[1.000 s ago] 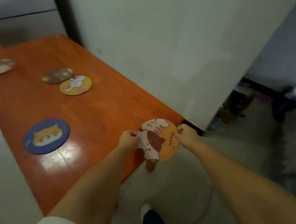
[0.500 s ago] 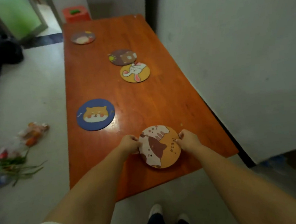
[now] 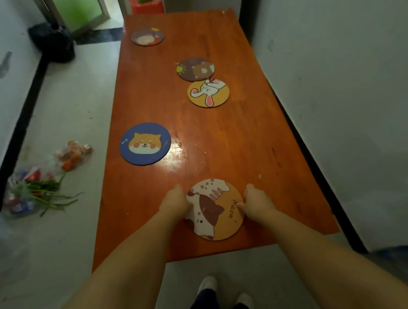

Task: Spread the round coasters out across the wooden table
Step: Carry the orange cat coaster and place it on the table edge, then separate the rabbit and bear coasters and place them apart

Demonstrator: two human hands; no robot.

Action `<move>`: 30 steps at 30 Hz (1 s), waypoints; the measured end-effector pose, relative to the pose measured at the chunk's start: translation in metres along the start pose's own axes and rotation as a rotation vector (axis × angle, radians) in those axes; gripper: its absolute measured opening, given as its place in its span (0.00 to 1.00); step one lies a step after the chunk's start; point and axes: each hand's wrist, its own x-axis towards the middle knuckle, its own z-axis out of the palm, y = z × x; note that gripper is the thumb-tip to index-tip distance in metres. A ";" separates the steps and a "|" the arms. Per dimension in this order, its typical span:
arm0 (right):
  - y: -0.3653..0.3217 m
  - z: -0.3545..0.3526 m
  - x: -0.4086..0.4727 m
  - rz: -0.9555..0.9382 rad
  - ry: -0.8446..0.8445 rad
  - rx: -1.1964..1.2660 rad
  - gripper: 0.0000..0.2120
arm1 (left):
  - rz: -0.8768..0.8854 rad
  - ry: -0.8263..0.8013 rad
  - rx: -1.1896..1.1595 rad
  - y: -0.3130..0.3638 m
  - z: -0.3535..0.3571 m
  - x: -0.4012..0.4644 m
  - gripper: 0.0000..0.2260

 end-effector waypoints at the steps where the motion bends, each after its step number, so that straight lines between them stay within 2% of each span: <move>1: 0.001 -0.004 0.001 0.009 -0.010 0.016 0.17 | -0.006 0.002 0.003 0.001 -0.002 0.001 0.18; 4: 0.004 -0.022 0.008 0.045 -0.017 0.082 0.20 | 0.001 0.005 -0.028 0.009 -0.013 0.008 0.20; 7: 0.009 -0.049 0.017 0.060 0.042 0.141 0.16 | 0.069 0.002 -0.060 0.025 -0.029 0.015 0.08; 10: 0.014 -0.079 0.026 0.039 0.103 0.188 0.11 | 0.185 0.035 -0.092 0.052 -0.043 0.023 0.07; 17: 0.040 -0.143 0.037 0.011 0.222 0.247 0.17 | 0.345 0.076 -0.076 0.140 -0.050 0.032 0.17; 25: 0.150 -0.218 0.077 -0.015 0.274 0.234 0.15 | 0.412 0.149 -0.153 0.272 0.025 0.041 0.19; 30: 0.227 -0.273 0.102 -0.114 0.236 0.151 0.12 | 0.360 0.204 -0.176 0.356 0.093 0.037 0.19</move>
